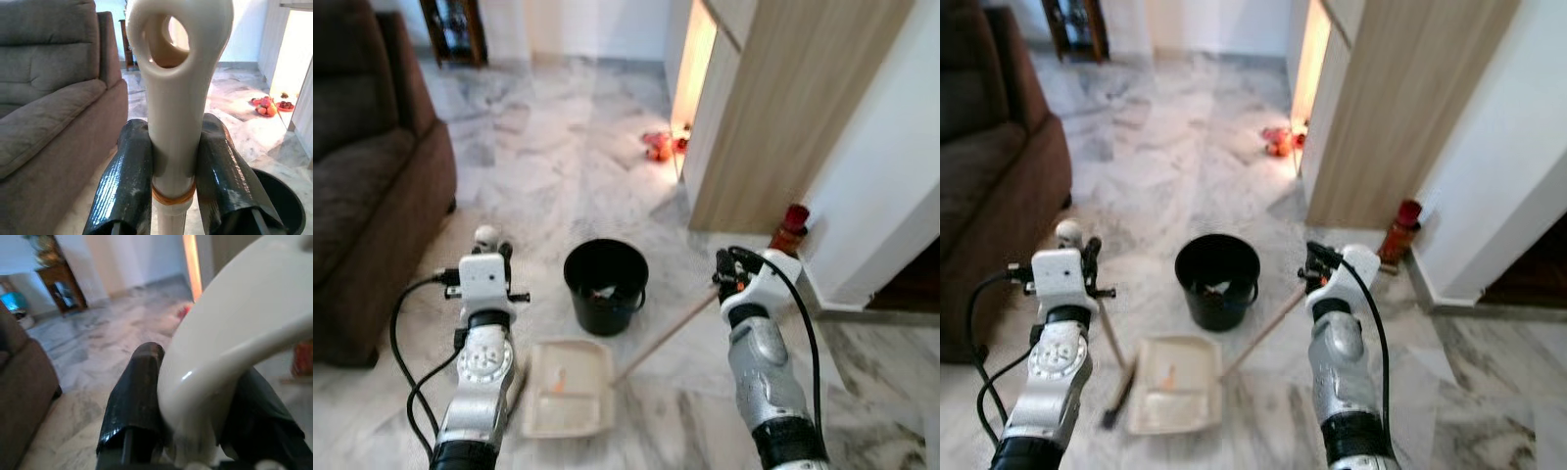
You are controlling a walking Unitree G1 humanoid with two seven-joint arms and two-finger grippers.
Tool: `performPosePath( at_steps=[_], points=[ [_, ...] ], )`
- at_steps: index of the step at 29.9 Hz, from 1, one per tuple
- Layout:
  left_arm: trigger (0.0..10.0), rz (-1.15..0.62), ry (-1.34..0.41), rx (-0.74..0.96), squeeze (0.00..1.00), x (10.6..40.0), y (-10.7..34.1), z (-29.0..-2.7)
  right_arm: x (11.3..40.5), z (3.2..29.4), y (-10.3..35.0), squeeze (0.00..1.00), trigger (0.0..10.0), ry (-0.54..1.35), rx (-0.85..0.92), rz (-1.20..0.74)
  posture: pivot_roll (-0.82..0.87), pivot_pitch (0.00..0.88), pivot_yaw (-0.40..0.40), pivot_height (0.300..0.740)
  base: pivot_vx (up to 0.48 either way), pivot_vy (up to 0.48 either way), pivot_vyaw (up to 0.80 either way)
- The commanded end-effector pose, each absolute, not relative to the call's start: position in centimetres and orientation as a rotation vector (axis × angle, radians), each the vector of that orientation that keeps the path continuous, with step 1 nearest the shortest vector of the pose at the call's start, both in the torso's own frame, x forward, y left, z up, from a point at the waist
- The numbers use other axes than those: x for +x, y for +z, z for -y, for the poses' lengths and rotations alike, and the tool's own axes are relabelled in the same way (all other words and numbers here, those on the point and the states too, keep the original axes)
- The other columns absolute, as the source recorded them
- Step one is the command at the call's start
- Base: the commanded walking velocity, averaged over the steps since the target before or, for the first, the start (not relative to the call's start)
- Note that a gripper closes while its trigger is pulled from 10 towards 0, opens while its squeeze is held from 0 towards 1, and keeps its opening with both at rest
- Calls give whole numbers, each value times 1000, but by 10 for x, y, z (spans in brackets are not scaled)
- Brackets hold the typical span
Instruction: Sweep floor
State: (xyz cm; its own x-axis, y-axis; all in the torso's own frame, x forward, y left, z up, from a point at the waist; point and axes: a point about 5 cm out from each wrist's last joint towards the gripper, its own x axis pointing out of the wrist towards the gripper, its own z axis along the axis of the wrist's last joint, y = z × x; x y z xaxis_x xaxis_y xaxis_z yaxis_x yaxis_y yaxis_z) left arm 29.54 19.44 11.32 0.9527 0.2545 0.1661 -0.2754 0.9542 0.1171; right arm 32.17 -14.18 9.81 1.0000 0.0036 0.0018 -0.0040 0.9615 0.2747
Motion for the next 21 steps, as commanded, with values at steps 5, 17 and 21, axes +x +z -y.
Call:
performPosePath(
  at_steps=[5, 17, 21],
  points=[
    [10000, 148, 303, 214, 0, 292, 109, -212, 317, 143, 126, 0, 10000, 76, 262, 140, 75, 0, -54, 740, 0, 0, 0],
    [10000, 120, 297, 251, 0, 289, 100, -218, 295, 159, 154, 0, 10000, 115, 268, 236, 66, 0, -47, 740, 0, 0, 0],
    [10000, 115, 294, 259, 0, 289, 99, -220, 291, 163, 161, 0, 10000, 93, 307, 260, 65, 0, -43, 740, 0, 0, 0]
  ],
)
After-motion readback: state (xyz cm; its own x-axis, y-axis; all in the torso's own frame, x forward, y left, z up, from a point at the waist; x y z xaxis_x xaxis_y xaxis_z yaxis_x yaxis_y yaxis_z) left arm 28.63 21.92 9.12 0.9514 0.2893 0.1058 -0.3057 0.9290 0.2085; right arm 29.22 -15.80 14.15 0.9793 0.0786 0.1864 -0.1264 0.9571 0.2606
